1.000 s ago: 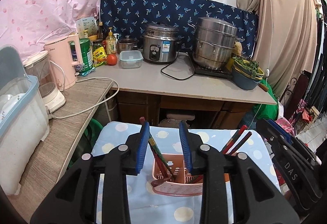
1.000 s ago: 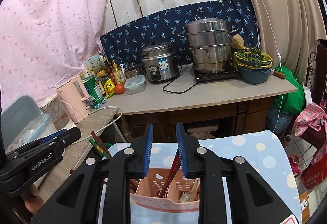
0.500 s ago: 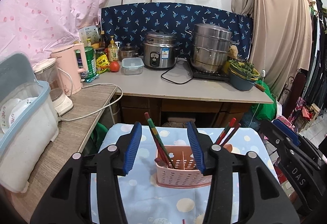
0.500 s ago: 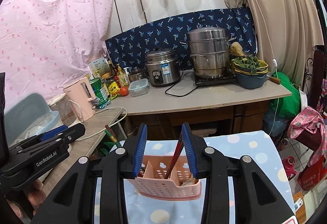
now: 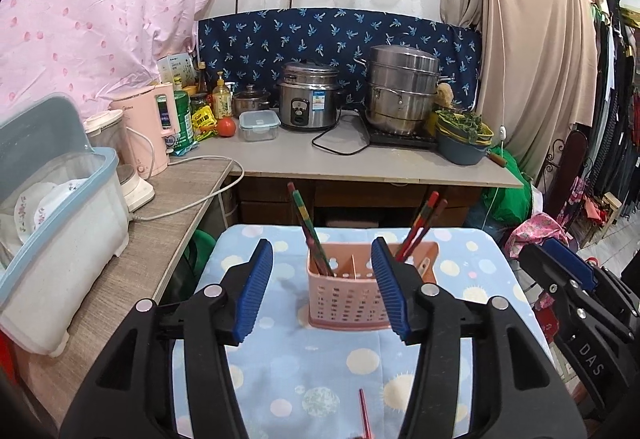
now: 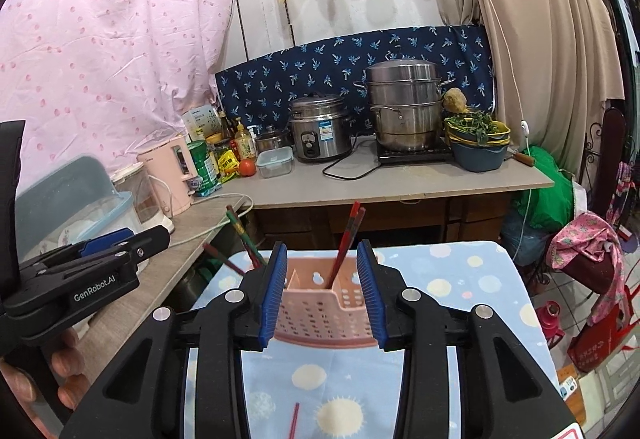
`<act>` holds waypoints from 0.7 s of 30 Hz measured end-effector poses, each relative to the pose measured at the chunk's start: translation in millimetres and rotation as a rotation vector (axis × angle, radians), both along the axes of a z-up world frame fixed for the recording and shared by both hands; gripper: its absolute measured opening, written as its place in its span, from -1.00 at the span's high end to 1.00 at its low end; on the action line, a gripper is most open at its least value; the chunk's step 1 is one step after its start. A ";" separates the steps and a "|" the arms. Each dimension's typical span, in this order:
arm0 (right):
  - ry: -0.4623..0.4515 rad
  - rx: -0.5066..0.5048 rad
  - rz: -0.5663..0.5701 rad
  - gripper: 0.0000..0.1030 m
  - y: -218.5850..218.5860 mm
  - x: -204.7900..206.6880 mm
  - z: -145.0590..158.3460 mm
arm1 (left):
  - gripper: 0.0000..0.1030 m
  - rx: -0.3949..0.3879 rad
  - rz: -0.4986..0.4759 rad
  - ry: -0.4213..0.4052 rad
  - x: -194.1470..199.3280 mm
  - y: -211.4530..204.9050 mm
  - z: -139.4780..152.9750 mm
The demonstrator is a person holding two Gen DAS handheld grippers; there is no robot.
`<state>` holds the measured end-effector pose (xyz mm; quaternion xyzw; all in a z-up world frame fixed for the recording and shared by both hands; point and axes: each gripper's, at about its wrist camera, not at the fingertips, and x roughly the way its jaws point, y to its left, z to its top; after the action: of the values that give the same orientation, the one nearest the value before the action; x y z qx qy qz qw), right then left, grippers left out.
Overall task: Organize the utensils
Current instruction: 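Move both open grippers back down to the red chopstick and gold spoon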
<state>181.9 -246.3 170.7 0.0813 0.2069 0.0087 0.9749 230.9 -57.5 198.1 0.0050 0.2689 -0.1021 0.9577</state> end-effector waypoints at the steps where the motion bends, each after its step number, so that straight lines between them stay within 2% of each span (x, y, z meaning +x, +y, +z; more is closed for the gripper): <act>1: 0.001 -0.004 -0.001 0.30 0.9 -6.6 -2.3 | 0.05 0.005 -0.001 0.005 -5.0 0.7 -3.3; 11: 0.052 -0.006 0.007 0.30 5.6 -64.2 -32.8 | 0.05 0.034 -0.013 0.051 -54.2 7.8 -40.6; 21: 0.105 0.010 0.019 0.30 10.2 -105.0 -61.2 | 0.05 0.028 -0.035 0.086 -94.2 15.4 -72.4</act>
<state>76.9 -236.1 109.5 0.0847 0.2582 0.0147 0.9622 136.7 -42.1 125.7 0.0188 0.3111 -0.1152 0.9432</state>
